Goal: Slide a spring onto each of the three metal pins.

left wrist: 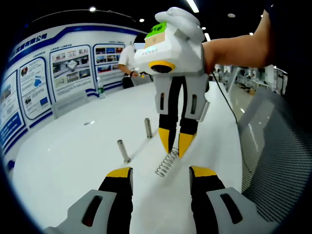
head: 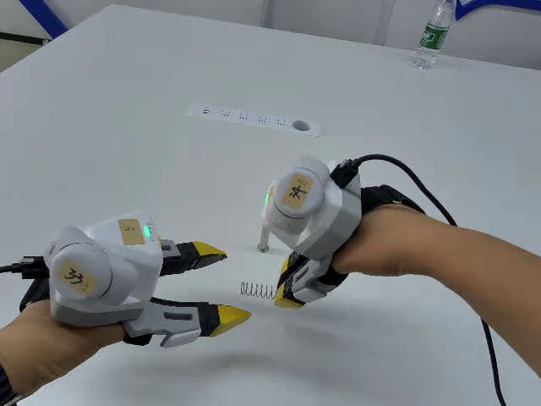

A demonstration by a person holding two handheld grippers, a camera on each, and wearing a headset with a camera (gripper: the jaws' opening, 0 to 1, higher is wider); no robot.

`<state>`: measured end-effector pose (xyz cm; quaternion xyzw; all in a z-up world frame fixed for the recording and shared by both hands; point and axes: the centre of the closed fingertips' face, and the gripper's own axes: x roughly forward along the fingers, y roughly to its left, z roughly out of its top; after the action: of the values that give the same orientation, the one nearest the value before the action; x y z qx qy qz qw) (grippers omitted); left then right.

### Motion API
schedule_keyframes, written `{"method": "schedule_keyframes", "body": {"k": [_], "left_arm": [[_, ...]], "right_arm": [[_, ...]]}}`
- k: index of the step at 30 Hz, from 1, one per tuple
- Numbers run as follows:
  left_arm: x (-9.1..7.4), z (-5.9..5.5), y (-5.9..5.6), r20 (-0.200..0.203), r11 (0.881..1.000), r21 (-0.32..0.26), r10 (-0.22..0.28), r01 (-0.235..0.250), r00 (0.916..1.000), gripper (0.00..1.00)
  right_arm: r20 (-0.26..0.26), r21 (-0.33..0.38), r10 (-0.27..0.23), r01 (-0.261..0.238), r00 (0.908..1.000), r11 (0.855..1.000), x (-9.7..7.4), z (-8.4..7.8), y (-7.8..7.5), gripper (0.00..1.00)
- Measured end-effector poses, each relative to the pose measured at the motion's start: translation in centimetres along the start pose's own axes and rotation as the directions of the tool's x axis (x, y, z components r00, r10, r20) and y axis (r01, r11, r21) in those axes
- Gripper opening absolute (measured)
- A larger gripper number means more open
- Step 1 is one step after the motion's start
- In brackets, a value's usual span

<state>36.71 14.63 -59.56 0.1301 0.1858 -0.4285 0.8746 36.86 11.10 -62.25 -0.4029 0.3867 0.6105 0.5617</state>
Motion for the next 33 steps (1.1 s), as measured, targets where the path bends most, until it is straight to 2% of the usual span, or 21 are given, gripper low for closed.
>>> {"method": "schedule_keyframes", "body": {"k": [7, 11, 18, 21, 33], "left_arm": [[0.2, 0.4, -0.9, 0.004, 0.999, 0.036, -0.037, 0.037, 0.9993, 0.36], [0.4, 0.5, -1.3, 0.004, 0.997, 0.052, -0.055, 0.055, 0.9985, 0.28], [0.5, 0.7, -1.7, 0.005, 0.995, 0.077, -0.068, 0.068, 0.9976, 0.18], [0.5, 0.7, -1.8, 0.002, 0.994, 0.085, -0.075, 0.075, 0.9972, 0.13], [0.7, 0.5, -1.7, -0.009, 0.994, 0.081, -0.075, 0.075, 0.9971, 0.11]], "right_arm": [[-0.009, -0.059, 0.014, -0.015, 0.9999, 0.998, -1.6, 0.8, 0.9, 0.12], [-0.017, -0.087, 0.018, -0.020, 0.9997, 0.996, -2.0, 1.1, 1.4, 0.12], [-0.028, -0.103, 0.024, -0.027, 0.9993, 0.994, -2.2, 1.2, 1.8, 0.12], [-0.018, -0.108, 0.019, -0.021, 0.9997, 0.994, -2.7, 1.5, 1.9, 0.12], [0.032, -0.138, -0.008, 0.013, 0.9995, 0.990, -4.4, 3.3, 1.8, 0.12]]}}
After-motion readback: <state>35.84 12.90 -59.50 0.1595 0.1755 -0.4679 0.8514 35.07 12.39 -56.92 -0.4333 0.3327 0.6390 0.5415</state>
